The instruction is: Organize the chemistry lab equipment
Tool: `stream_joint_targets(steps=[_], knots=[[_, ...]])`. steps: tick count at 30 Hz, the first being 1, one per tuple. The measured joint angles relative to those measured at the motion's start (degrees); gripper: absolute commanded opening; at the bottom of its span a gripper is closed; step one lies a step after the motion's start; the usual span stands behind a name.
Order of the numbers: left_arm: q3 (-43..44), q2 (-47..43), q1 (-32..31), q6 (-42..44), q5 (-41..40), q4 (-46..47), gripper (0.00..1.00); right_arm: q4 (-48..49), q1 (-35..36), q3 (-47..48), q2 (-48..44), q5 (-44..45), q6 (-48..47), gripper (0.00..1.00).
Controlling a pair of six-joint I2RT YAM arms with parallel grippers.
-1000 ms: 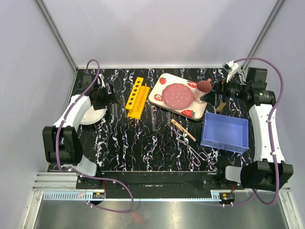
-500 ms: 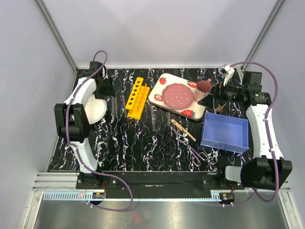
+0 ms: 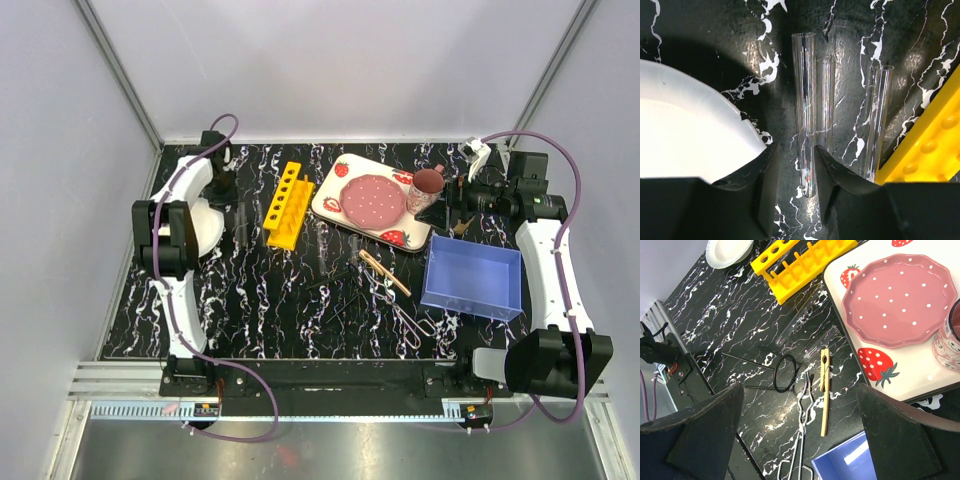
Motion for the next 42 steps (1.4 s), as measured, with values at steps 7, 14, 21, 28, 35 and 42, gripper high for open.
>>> stream_joint_targets(steps=[7, 14, 21, 28, 35, 42], knots=[[5.11, 4.44, -1.01, 0.48, -0.87, -1.70, 0.31, 0.00, 0.00, -0.07, 0.02, 0.00, 0.00, 1.00], [7.19, 6.69, -1.75, 0.85, -2.25, -3.17, 0.30, 0.00, 0.00, -0.20, 0.24, 0.00, 0.00, 1.00], [7.19, 6.69, -1.84, 0.92, -3.41, -3.76, 0.30, 0.02, 0.00, -0.22, 0.37, 0.00, -0.02, 1.00], [6.40, 6.71, -1.86, 0.92, -3.39, -3.76, 0.31, 0.00, 0.00, -0.26, 0.37, 0.00, 0.00, 1.00], [4.90, 7.34, -1.86, 0.92, -3.17, -3.93, 0.31, 0.00, 0.00, -0.28, 0.37, 0.02, 0.00, 0.99], [3.17, 7.43, -1.86, 0.92, -2.73, -3.54, 0.32, 0.00, 0.00, -0.31, 0.37, 0.02, -0.02, 1.00]])
